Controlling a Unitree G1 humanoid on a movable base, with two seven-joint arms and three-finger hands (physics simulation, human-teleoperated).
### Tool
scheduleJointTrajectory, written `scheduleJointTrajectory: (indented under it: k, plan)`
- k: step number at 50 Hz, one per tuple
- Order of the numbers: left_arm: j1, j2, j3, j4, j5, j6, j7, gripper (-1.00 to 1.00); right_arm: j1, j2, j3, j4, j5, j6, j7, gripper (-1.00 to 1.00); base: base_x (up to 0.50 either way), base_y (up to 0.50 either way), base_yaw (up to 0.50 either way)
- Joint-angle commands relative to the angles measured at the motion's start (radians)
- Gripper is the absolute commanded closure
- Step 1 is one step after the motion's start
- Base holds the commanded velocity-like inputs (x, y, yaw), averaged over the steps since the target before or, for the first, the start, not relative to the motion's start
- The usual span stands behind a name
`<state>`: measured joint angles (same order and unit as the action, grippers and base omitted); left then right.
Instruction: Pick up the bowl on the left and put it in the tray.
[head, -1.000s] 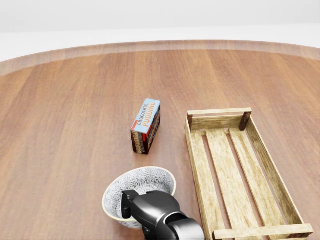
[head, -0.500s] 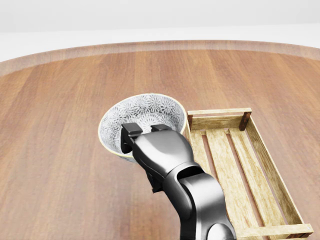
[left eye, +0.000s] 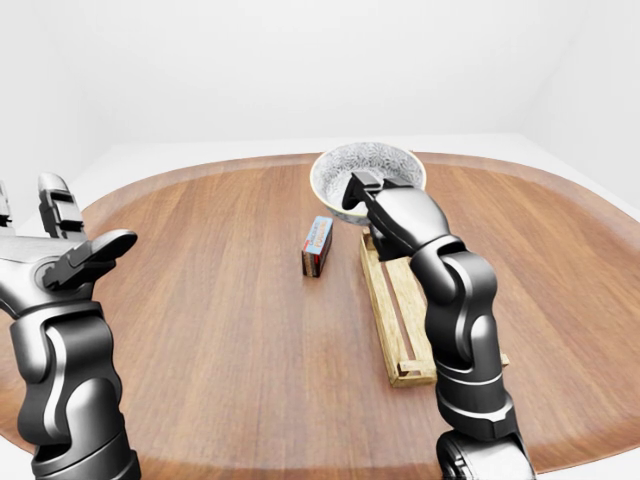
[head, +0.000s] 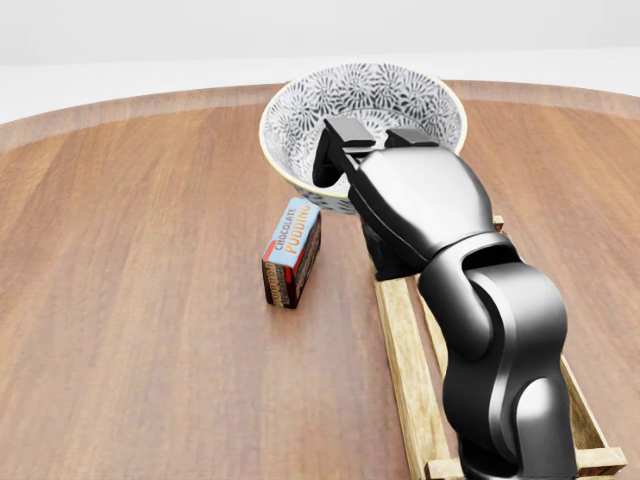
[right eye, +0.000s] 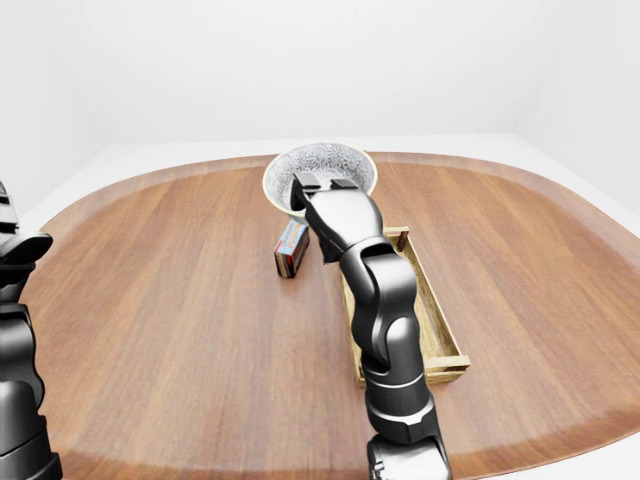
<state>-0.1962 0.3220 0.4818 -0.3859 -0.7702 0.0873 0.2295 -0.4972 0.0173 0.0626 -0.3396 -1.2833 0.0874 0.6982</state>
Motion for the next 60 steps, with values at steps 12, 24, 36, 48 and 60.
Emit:
scheduleJointTrajectory:
  k: [12, 24, 36, 48, 60]
  plan:
    - [0.007, -0.01, -0.005, -0.003, 0.017, 0.0, -0.008, -1.0, -0.072, -0.254, -0.164, 0.151, 0.33, 0.0, 0.0, 1.0, 0.0, 0.0, 0.0]
    - [0.005, -0.01, -0.004, 0.0, 0.016, 0.0, -0.008, -1.0, -0.06, -0.326, -0.203, 0.345, 0.546, 0.0, -0.034, 1.0, 0.0, 0.0, 0.0]
    - [0.003, -0.01, -0.006, 0.003, 0.017, 0.0, -0.008, -1.0, -0.022, -0.345, -0.222, 0.456, 0.655, 0.0, -0.186, 1.0, 0.0, 0.0, 0.0]
    - [0.01, -0.015, -0.007, -0.002, 0.02, 0.0, -0.009, -1.0, 0.008, -0.354, -0.198, 0.479, 0.611, 0.0, -0.287, 1.0, 0.0, 0.0, 0.0]
    - [0.006, -0.017, -0.012, -0.005, 0.024, 0.0, -0.007, -1.0, 0.026, -0.336, -0.177, 0.51, 0.451, 0.0, -0.386, 1.0, 0.0, 0.0, 0.0]
